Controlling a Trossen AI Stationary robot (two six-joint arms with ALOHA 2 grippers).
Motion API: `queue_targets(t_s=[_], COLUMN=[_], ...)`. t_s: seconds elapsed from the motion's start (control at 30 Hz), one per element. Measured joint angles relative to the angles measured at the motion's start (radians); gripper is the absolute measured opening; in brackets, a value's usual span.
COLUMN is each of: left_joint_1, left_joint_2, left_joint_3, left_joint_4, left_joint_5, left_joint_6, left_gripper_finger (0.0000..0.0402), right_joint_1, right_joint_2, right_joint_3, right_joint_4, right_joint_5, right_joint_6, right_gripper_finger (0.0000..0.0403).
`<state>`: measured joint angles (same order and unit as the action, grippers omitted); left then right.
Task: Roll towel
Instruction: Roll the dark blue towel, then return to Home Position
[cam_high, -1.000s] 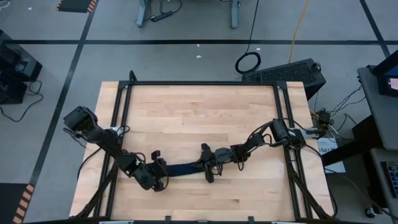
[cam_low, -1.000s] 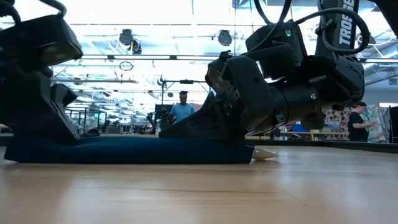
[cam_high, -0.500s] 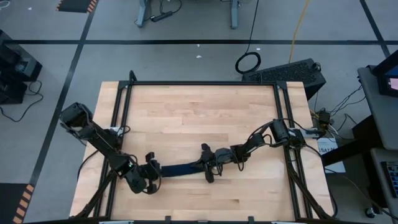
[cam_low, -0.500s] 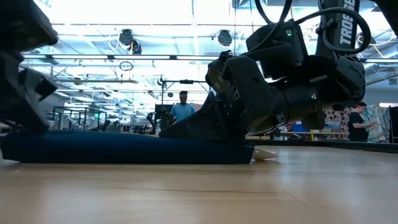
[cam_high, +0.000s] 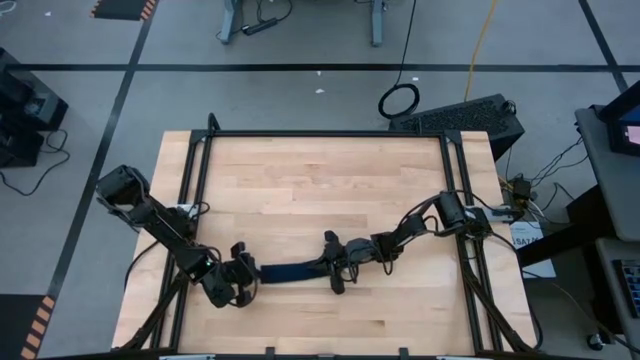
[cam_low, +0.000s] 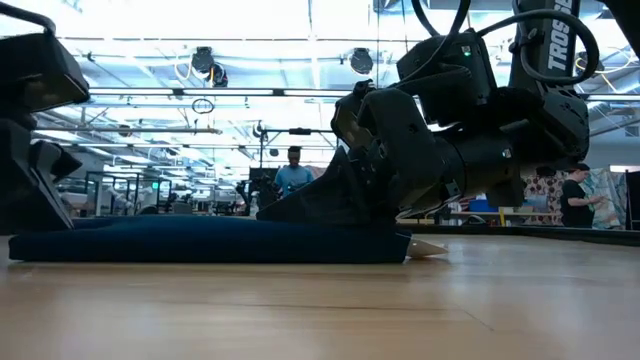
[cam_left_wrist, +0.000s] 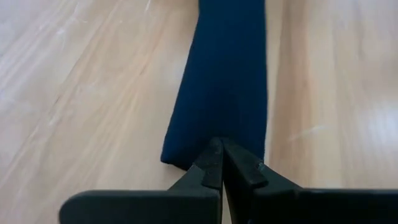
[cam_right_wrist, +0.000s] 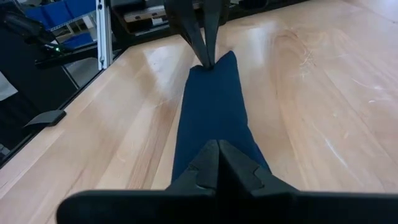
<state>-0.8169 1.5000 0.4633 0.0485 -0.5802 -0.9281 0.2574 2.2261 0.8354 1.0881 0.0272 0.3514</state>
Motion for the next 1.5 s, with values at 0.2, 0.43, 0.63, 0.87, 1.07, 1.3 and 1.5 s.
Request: queue_targets(t_s=[0.2,0.43,0.63,0.87,1.07,1.3,1.5], left_joint_1=[0.000,0.000,0.030,0.112,0.218,0.343,0.444], left_joint_2=[-0.033,-0.105,-0.168,-0.220,-0.275,-0.373,-0.389], left_joint_3=[0.000,0.000,0.000,0.000,0.001,0.001,0.001], left_joint_4=[0.035,0.040,0.045,0.147,0.308,0.364,0.365], left_joint_5=[0.000,0.000,-0.001,-0.015,-0.017,-0.019,0.071], left_joint_6=[0.024,0.065,0.124,0.296,0.567,0.804,0.883], left_gripper_finger=[0.0005,0.0005,0.0005,0.0005,0.0007,0.0020,0.0008], right_joint_1=[-0.012,-0.015,-0.015,-0.016,-0.021,-0.023,-0.023], right_joint_2=[-0.102,-0.151,-0.172,-0.336,-0.594,-0.988,-1.274], right_joint_3=[-0.006,-0.002,-0.001,0.000,-0.079,-0.340,-0.535], right_joint_4=[-0.093,-0.150,-0.149,-0.367,-0.607,-0.628,-0.631], right_joint_5=[-0.011,-0.011,-0.022,-0.113,-0.103,-0.002,0.127], right_joint_6=[-0.025,-0.064,-0.069,-0.109,-0.197,-0.266,-0.253], right_gripper_finger=[0.0000,0.0000,0.0000,0.0000,0.0000,0.0000,0.0000])
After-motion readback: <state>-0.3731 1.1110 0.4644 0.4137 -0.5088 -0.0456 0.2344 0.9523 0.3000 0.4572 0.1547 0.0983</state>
